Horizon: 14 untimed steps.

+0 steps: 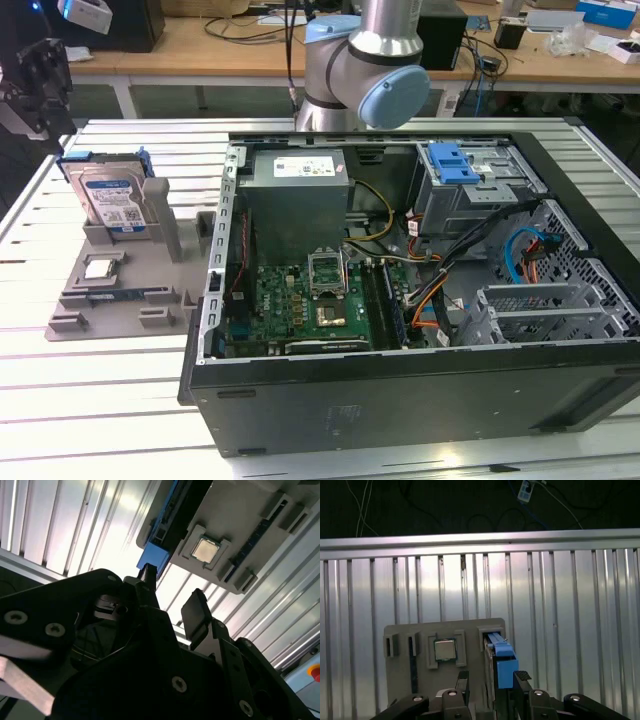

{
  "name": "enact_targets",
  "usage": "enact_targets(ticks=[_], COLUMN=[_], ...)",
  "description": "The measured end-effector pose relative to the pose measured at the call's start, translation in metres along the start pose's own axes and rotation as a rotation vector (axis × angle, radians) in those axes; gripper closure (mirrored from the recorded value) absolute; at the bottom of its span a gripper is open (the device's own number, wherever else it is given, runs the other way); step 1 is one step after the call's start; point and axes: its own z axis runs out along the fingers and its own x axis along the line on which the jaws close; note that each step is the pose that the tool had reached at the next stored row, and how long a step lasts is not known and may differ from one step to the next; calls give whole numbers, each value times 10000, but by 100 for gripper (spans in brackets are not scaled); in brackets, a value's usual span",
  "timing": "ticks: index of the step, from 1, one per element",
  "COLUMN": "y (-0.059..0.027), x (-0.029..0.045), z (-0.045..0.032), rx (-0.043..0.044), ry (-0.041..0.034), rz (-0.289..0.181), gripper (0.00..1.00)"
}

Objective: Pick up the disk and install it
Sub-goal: 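Pick up the disk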

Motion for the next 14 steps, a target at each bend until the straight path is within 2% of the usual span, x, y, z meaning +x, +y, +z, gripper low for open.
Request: enact_targets(ticks=[5, 8, 14], y=[-21, -49, -90], x=[-81, -128, -155], z=[104, 201, 327], rx=[-2, -8, -13], ry=[10, 22, 33], rz=[-173, -376, -483], gripper=[52, 52, 52])
